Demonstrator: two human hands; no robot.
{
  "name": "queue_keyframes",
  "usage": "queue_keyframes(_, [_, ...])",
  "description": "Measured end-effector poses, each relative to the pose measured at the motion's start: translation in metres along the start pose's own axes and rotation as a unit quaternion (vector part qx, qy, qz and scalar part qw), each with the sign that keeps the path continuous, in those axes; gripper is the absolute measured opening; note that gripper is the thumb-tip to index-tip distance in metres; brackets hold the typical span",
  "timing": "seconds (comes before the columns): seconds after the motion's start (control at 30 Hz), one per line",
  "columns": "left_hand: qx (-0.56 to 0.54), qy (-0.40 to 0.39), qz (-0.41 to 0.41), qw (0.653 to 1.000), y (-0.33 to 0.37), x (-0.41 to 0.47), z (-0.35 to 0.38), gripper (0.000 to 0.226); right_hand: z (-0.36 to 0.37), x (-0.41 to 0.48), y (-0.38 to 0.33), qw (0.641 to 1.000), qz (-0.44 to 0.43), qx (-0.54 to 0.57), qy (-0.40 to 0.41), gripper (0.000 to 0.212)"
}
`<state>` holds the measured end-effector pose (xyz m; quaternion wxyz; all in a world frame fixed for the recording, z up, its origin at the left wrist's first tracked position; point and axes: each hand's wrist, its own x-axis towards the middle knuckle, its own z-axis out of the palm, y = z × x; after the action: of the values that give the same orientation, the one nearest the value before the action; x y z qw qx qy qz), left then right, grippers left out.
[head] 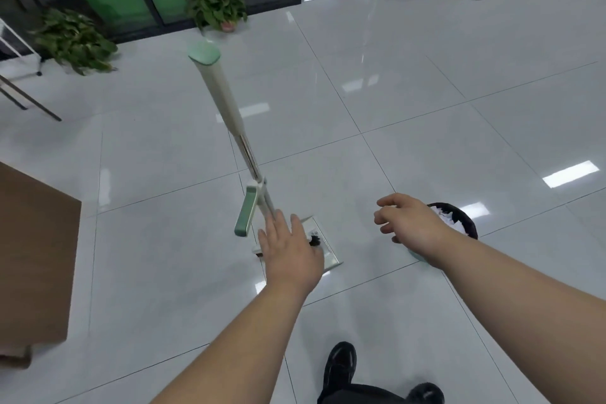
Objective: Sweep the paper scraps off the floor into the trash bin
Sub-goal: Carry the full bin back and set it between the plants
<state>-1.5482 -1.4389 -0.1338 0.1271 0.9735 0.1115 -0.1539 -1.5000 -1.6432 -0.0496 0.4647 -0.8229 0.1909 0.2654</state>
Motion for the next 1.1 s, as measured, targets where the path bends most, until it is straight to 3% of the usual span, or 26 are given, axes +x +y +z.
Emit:
queue_keyframes(0.17, [-0.060,-0.043,0.041,0.996,0.031,0.009,0.014,0.066,-0.023,0.011,0.032,0.999,0.036,0.014,-0.003,0.025])
queue_keyframes(0.37, [-0.046,-0.099,0.055,0.993,0.091,0.026,0.037,0.056,-0.073,0.026,0.086,0.996,0.078,0.047,0.006,0.020])
queue_keyframes(0.63, [-0.036,-0.204,0.060,0.976,0.236,0.044,0.095,0.069,-0.175,0.078,0.184,0.989,0.131,0.068,-0.007,0.014])
queue_keyframes(0.9, [-0.127,-0.295,-0.059,0.945,0.351,0.076,0.196,0.064,-0.266,0.176,0.304,0.975,0.212,0.072,-0.007,0.016])
queue_keyframes(1.0, [-0.157,-0.326,-0.098,0.927,0.367,0.097,0.243,0.080,-0.272,0.224,0.344,0.968,0.236,0.082,-0.004,0.011])
queue_keyframes(1.1, [-0.165,-0.347,-0.123,0.915,0.369,0.122,0.299,0.089,-0.261,0.276,0.385,0.965,0.251,0.074,0.027,0.027])
